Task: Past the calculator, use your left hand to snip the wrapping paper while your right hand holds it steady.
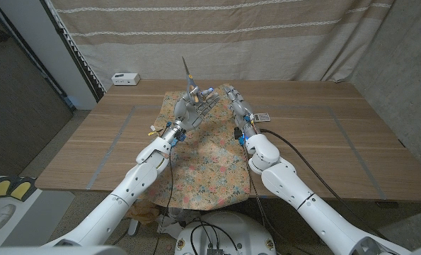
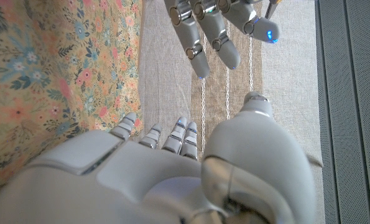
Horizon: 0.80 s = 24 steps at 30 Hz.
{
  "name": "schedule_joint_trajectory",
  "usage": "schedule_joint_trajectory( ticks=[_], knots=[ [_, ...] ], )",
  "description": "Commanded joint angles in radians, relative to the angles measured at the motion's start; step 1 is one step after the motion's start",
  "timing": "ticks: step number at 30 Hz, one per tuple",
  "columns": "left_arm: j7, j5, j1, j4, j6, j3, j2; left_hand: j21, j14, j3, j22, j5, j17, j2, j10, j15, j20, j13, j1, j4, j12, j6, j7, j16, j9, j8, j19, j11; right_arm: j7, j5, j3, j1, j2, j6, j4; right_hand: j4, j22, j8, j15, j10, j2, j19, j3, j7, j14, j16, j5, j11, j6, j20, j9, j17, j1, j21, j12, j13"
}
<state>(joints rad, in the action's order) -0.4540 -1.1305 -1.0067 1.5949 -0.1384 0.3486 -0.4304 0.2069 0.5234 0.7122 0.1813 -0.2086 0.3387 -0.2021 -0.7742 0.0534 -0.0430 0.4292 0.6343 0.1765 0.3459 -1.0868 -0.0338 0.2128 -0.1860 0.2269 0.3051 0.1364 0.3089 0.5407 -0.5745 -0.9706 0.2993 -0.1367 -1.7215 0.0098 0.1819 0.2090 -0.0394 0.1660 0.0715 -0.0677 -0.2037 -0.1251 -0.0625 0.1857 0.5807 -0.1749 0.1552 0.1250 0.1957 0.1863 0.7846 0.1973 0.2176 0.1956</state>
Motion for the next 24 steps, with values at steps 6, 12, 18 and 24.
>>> schedule_joint_trajectory(
  ticks=[6, 12, 18, 24],
  knots=[
    [0.002, 0.014, -0.002, -0.003, -0.014, 0.003, 0.000, -0.002, -0.003, -0.027, 0.003, -0.008, -0.005, 0.006, -0.079, 0.164, -0.103, 0.009, 0.010, 0.003, -0.011, 0.307, -0.185, -0.004, -0.002, -0.037, -0.004, 0.079, 0.001, 0.000, -0.002, -0.004, -0.001, -0.003, -0.003, -0.002, 0.001, -0.003, -0.038, -0.002, 0.006, 0.002, -0.010, 0.006, 0.002, 0.008, -0.004, -0.004, 0.001, 0.010, 0.001, 0.000, -0.001, 0.005, 0.003, 0.001],
    [-0.006, 0.013, -0.003, -0.003, -0.016, 0.004, 0.001, -0.002, -0.004, -0.035, 0.003, -0.010, -0.008, 0.011, -0.081, 0.165, -0.100, 0.011, 0.018, 0.002, -0.011, 0.335, -0.187, -0.004, -0.003, -0.040, -0.005, 0.079, 0.006, -0.002, -0.002, -0.009, -0.003, -0.006, -0.006, -0.002, 0.001, -0.002, -0.038, -0.002, 0.006, 0.002, -0.011, 0.007, 0.002, 0.008, -0.004, -0.003, 0.002, 0.011, 0.001, 0.000, -0.001, 0.005, 0.003, 0.001],
    [-0.001, 0.014, -0.006, 0.000, -0.018, 0.003, -0.001, -0.002, -0.002, -0.038, 0.003, -0.011, -0.009, 0.015, -0.091, 0.165, -0.101, 0.014, 0.026, 0.000, -0.008, 0.343, -0.187, -0.003, -0.003, -0.039, -0.005, 0.079, 0.009, -0.006, -0.004, -0.011, -0.005, -0.009, -0.007, -0.002, 0.001, -0.003, -0.038, -0.002, 0.006, 0.003, -0.011, 0.006, 0.002, 0.008, -0.004, -0.004, 0.001, 0.011, 0.001, 0.000, -0.001, 0.005, 0.003, 0.001],
    [0.019, 0.036, -0.007, 0.001, -0.028, 0.005, -0.007, -0.002, 0.001, -0.043, 0.003, -0.012, -0.012, 0.012, -0.096, 0.164, -0.098, 0.016, 0.033, 0.000, -0.006, 0.369, -0.187, -0.002, -0.003, -0.043, -0.003, 0.079, 0.008, -0.008, -0.006, -0.007, -0.008, -0.010, -0.003, -0.002, 0.001, -0.003, -0.038, -0.003, 0.006, 0.002, -0.012, 0.007, 0.002, 0.008, -0.004, -0.003, 0.000, 0.011, 0.001, 0.000, -0.001, 0.005, 0.003, 0.001]
  ],
)
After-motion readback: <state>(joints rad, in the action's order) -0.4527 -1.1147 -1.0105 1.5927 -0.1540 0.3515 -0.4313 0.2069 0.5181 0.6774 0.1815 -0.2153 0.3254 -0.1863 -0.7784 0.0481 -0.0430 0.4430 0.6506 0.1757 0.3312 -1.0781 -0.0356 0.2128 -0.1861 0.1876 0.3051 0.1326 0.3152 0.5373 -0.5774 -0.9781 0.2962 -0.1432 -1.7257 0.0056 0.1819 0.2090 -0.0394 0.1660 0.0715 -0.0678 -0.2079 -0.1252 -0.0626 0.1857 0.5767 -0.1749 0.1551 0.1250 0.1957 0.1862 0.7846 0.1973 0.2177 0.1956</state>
